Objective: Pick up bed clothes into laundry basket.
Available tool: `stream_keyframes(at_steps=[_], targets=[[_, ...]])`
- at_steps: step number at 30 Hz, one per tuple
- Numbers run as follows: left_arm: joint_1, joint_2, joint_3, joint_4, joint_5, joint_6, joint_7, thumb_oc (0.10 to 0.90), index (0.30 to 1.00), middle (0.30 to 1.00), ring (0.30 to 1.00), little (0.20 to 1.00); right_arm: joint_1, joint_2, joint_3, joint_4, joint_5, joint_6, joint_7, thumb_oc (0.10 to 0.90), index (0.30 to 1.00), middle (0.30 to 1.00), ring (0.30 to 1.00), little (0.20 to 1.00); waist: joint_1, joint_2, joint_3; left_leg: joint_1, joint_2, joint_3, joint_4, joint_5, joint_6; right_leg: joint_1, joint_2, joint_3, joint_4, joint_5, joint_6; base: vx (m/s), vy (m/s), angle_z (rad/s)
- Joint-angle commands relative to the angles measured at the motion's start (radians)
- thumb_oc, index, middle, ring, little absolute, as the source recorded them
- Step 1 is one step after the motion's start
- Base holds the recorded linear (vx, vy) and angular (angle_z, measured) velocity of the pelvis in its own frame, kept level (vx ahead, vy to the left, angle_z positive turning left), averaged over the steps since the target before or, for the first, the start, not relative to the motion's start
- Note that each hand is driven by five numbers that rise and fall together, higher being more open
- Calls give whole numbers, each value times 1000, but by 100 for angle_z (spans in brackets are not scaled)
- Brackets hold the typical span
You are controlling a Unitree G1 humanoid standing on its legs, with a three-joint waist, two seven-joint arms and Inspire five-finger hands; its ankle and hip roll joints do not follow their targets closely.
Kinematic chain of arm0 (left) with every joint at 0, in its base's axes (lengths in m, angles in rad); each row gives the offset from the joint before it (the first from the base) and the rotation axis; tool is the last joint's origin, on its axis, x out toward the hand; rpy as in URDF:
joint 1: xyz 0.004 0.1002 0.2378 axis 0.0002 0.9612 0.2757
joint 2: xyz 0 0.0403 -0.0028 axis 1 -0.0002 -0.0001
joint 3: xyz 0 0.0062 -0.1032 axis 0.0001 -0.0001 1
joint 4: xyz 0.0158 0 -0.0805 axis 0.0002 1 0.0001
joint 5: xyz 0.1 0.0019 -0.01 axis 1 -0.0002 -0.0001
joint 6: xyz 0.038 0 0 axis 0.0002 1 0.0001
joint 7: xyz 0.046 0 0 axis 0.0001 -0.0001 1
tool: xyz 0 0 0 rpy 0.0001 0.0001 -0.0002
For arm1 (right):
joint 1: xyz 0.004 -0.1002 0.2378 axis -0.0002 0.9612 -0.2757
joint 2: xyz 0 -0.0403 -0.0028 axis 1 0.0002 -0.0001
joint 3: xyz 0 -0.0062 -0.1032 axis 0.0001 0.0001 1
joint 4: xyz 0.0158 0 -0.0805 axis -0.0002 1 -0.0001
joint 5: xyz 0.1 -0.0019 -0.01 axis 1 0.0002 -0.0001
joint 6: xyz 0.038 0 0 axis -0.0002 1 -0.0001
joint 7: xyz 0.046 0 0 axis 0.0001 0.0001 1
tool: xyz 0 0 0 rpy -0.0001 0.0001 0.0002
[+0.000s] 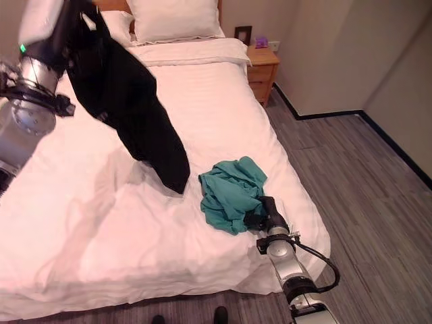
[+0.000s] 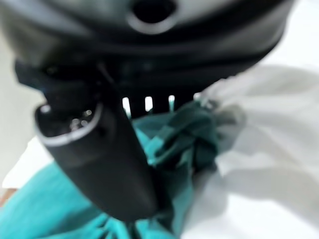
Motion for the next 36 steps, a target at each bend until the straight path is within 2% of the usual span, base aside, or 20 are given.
stream_keyframes(at_steps=[1,5,6,7,8,9,10,11,12,13,14,16,18,19,20,25,27,29,33,36], targets=[[-170,6,67,30,48,-49,94,400,300,300,300,300,114,35,121,66,6,80,65,400,300,300,300,300,51,12,-41,-132,40,-51,-15,60,-83,-10,-80,-55,5,-46,111,-3,-16,15],[-206,46,45,23,49,-58,90,400,300,300,300,300,53,-9,128,35,-23,84,52,400,300,300,300,300,64,18,-50,-119,40,-57,-15,61,-88,15,-79,-69,5,-49,110,-2,15,10],[-192,139,55,4,37,-84,70,400,300,300,300,300,175,-171,40,-69,-31,52,86,400,300,300,300,300,32,7,-46,-102,43,-47,-15,55,-88,21,-77,-65,5,-48,117,4,66,7],[-176,176,59,0,29,-101,64,400,300,300,300,300,186,-211,-7,-171,127,-31,211,400,300,300,300,300,23,10,-51,-81,49,-35,-15,44,-88,31,-78,-55,5,-49,121,-12,100,1],[-160,169,75,17,32,-88,59,400,300,300,300,300,150,-194,-28,-78,138,-29,158,400,300,300,300,300,23,9,-56,-73,50,-34,-15,43,-81,33,-78,-47,5,-42,121,23,115,-3],[-145,144,76,22,17,-91,68,400,300,300,300,300,-60,-153,48,-97,172,-79,43,400,300,300,300,300,50,5,-57,-55,54,-36,-15,36,-78,39,-73,-29,5,-40,118,-16,111,-58],[-128,122,107,4,-10,-93,96,400,300,300,300,300,-132,-159,31,-307,147,-57,12,400,300,300,300,300,51,-1,-55,-37,62,-46,-15,27,-78,42,-68,-12,5,-42,118,7,100,-87],[-111,185,118,-19,9,-87,64,400,300,300,300,300,-44,-338,-36,-281,24,31,63,400,300,300,300,300,28,-11,-54,-17,73,-49,-15,24,-85,47,-66,-4,5,-46,128,-31,66,-83],[-97,179,134,-26,11,-85,62,400,300,300,300,300,-31,-347,-46,-294,21,37,67,400,300,300,300,300,36,-4,-54,-18,75,-48,-15,29,-86,45,-65,-1,5,-40,128,-101,156,-30],[-68,247,139,-29,15,-91,59,400,300,300,300,300,56,-409,-94,-442,-97,8,42,400,300,300,300,300,5,-4,-47,19,86,-66,-1,20,-91,35,-71,45,5,-11,159,-110,137,-5],[-65,247,140,-29,15,-92,60,400,300,300,300,300,63,-408,-97,-450,-101,12,41,400,300,300,300,300,9,-4,-47,23,86,-61,-2,19,-91,36,-71,50,5,-9,160,-224,236,-54],[-1,216,177,-29,52,-96,52,400,300,300,300,300,77,-528,-221,-600,-80,-49,22,400,300,300,300,300,-3,-5,-58,74,103,-70,-13,-16,-90,16,-74,101,5,17,166,-200,188,-111],[48,216,205,-83,69,-90,38,400,300,300,300,300,50,-532,-217,-632,-112,-31,17,400,300,300,300,300,1,2,-73,84,99,-60,-15,-24,-89,-7,-75,114,5,41,166,-243,180,-112],[70,189,224,-98,74,-89,32,400,300,300,300,300,8,-571,-208,-727,-151,-36,34,400,300,300,300,300,-13,5,-87,99,100,-20,-15,-67,-92,-44,-82,119,5,60,166,-480,258,-84],[72,158,225,-106,75,-94,33,400,300,300,300,300,-14,-588,-210,-742,-147,-38,24,400,300,300,300,300,-23,4,-88,86,91,-6,-15,-69,-92,-86,-100,117,5,92,166,-622,349,-85],[102,82,255,-158,62,-82,30,400,300,300,300,300,-21,-576,-222,-786,-164,-11,18,400,300,300,300,300,-45,-16,-70,76,17,-13,-15,-82,-63,-195,-165,87,5,212,166,-314,160,-37],[165,63,293,-210,75,-70,22,400,300,300,300,300,-44,-554,-191,-777,-202,7,22,400,300,300,300,300,-11,-11,-41,106,-38,-25,-15,-89,-18,-184,-184,-9,7,162,166,-301,99,-72],[194,59,304,-224,66,-66,13,400,300,300,300,300,-78,-558,-151,-772,-212,16,37,400,300,300,300,300,13,-19,-30,127,-61,-15,-15,-86,20,-123,-203,-46,56,137,166,-306,22,-149],[220,37,312,-236,37,-61,4,400,300,300,300,300,-177,-571,-57,-773,-236,31,59,400,300,300,300,300,66,-16,-36,120,-76,45,-15,-58,55,-37,-235,3,253,31,145,-336,-42,-110],[245,24,329,-246,22,-60,5,400,300,300,300,300,-246,-583,-1,-778,-240,33,74,400,300,300,300,300,118,-5,-62,90,-77,70,-15,-36,55,20,-315,16,285,53,136,-328,-144,-117]])
